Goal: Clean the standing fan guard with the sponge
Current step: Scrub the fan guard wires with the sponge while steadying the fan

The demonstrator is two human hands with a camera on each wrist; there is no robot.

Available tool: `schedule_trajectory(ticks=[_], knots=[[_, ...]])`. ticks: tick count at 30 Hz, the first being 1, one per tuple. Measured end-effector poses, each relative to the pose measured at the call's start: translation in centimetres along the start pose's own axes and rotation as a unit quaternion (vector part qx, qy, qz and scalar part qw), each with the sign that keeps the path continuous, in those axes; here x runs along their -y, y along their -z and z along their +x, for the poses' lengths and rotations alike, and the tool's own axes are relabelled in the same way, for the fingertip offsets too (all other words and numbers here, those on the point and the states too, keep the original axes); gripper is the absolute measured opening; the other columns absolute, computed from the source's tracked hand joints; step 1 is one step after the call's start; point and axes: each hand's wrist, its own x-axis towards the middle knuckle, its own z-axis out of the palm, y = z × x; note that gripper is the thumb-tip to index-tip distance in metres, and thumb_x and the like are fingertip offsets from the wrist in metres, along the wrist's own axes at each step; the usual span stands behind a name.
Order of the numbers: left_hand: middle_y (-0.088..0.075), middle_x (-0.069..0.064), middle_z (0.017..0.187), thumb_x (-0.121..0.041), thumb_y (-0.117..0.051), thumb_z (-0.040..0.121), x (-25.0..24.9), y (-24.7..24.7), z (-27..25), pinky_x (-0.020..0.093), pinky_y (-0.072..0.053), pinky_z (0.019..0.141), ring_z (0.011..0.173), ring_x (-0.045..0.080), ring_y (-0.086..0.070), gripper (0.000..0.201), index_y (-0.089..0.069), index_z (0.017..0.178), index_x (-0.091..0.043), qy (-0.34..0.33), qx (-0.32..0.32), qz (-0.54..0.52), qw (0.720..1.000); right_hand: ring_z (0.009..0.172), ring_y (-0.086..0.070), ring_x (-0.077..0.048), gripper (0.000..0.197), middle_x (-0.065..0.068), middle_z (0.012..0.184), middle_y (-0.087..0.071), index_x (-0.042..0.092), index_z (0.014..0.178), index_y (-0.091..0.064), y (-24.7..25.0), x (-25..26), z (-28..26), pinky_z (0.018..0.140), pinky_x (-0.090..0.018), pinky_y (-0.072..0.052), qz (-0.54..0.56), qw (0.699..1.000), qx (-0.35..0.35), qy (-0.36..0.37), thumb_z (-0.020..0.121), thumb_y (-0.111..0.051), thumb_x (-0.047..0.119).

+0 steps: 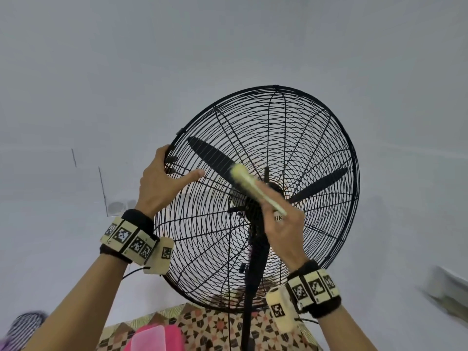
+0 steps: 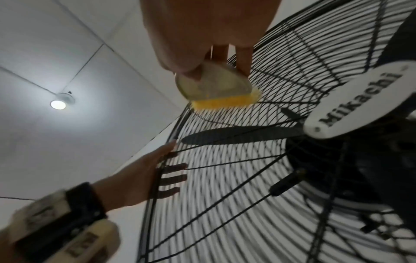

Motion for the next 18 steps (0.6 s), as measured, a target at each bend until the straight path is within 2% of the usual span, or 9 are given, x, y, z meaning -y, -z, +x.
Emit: schedule_trajectory(ticks=[2, 3, 5, 8, 10, 13, 15, 16, 18], knots=[[-0.061, -0.009, 0.127, -0.071, -0.082, 0.071, -0.3, -0.1, -0.3, 0.041, -0.048, 0.101, 0.116, 0.016, -0.06, 0.096, -0.041, 0.148, -0.031, -0.003, 0.001, -0.002, 1.0, 0.082, -0.075, -0.011, 0.045, 0.009, 0.137, -0.065, 0.045, 0.143, -0.055, 0.7, -1.1, -0.2, 0.053, -0.026, -0.061, -0.006, 0.997, -0.072, -0.034, 0.102, -0.058, 0.025], [-0.061, -0.009, 0.127, -0.07, -0.082, 0.072, -0.4, -0.2, -0.4, 0.04, -0.047, 0.1, 0.115, 0.015, -0.06, 0.095, -0.041, 0.148, -0.031, -0.004, 0.0, -0.001, 1.0, 0.085, -0.076, -0.017, 0.047, 0.01, 0.139, -0.064, 0.048, 0.143, -0.053, 0.8, -1.7, -0.6, 0.056, -0.027, -0.062, -0.029, 0.997, -0.069, -0.033, 0.102, -0.058, 0.025], [-0.06, -0.01, 0.127, -0.07, -0.081, 0.072, -0.5, -0.3, -0.4, 0.038, -0.045, 0.099, 0.115, 0.015, -0.059, 0.096, -0.04, 0.149, -0.03, -0.005, -0.001, 0.001, 1.0, 0.087, -0.075, -0.013, 0.053, 0.001, 0.137, -0.065, 0.044, 0.145, -0.051, 0.6, -2.5, -1.9, 0.062, -0.022, -0.063, -0.092, 0.996, -0.004, 0.002, 0.1, -0.058, 0.019], [-0.059, -0.01, 0.127, -0.071, -0.081, 0.073, -0.4, -0.2, -0.3, 0.036, -0.044, 0.098, 0.116, 0.015, -0.059, 0.097, -0.04, 0.15, -0.029, -0.004, -0.004, 0.004, 1.0, 0.091, -0.075, -0.019, 0.058, 0.015, 0.14, -0.06, 0.047, 0.144, -0.053, 0.9, -2.0, -2.9, 0.063, -0.035, -0.064, -0.077, 0.993, 0.09, 0.017, 0.097, -0.058, 0.012], [-0.06, -0.009, 0.127, -0.073, -0.08, 0.073, -0.3, -0.2, -0.4, 0.037, -0.044, 0.099, 0.115, 0.016, -0.059, 0.097, -0.04, 0.15, -0.029, -0.003, -0.001, 0.008, 1.0, 0.084, -0.074, -0.02, 0.053, 0.013, 0.138, -0.062, 0.048, 0.141, -0.054, 1.5, -1.5, -2.4, 0.059, -0.031, -0.063, -0.041, 0.998, 0.057, -0.003, 0.099, -0.058, 0.016], [-0.06, -0.009, 0.129, -0.072, -0.08, 0.074, -0.4, -0.2, -0.5, 0.042, -0.046, 0.103, 0.118, 0.017, -0.059, 0.097, -0.039, 0.15, -0.029, 0.0, 0.004, 0.01, 1.0, 0.098, -0.071, -0.003, 0.048, -0.005, 0.136, -0.065, 0.04, 0.14, -0.058, 1.7, -1.7, -1.3, 0.064, -0.018, -0.061, -0.019, 0.998, -0.037, -0.039, 0.1, -0.061, 0.014], [-0.061, -0.009, 0.129, -0.071, -0.081, 0.074, -0.5, -0.2, -0.4, 0.043, -0.046, 0.105, 0.118, 0.017, -0.059, 0.097, -0.039, 0.15, -0.029, 0.002, 0.003, 0.01, 1.0, 0.082, -0.07, -0.002, 0.049, -0.007, 0.133, -0.067, 0.04, 0.142, -0.055, 1.2, -1.9, -1.4, 0.055, -0.016, -0.058, -0.054, 0.998, -0.006, -0.024, 0.1, -0.059, 0.017], [-0.061, -0.009, 0.128, -0.071, -0.081, 0.074, -0.5, -0.1, -0.4, 0.043, -0.046, 0.105, 0.117, 0.017, -0.059, 0.096, -0.04, 0.15, -0.028, 0.003, 0.003, 0.01, 1.0, 0.073, -0.07, -0.007, 0.051, -0.004, 0.132, -0.067, 0.041, 0.143, -0.052, 1.1, -2.0, -1.9, 0.051, -0.019, -0.058, -0.07, 0.997, 0.031, -0.009, 0.099, -0.057, 0.016], [-0.06, -0.009, 0.128, -0.071, -0.08, 0.074, -0.4, 0.0, -0.3, 0.044, -0.046, 0.106, 0.117, 0.016, -0.059, 0.097, -0.04, 0.15, -0.028, 0.004, 0.0, 0.012, 1.0, 0.076, -0.072, -0.018, 0.054, 0.005, 0.136, -0.063, 0.041, 0.143, -0.053, 1.0, -1.8, -2.5, 0.053, -0.034, -0.061, -0.082, 0.993, 0.079, 0.019, 0.098, -0.058, 0.012]])
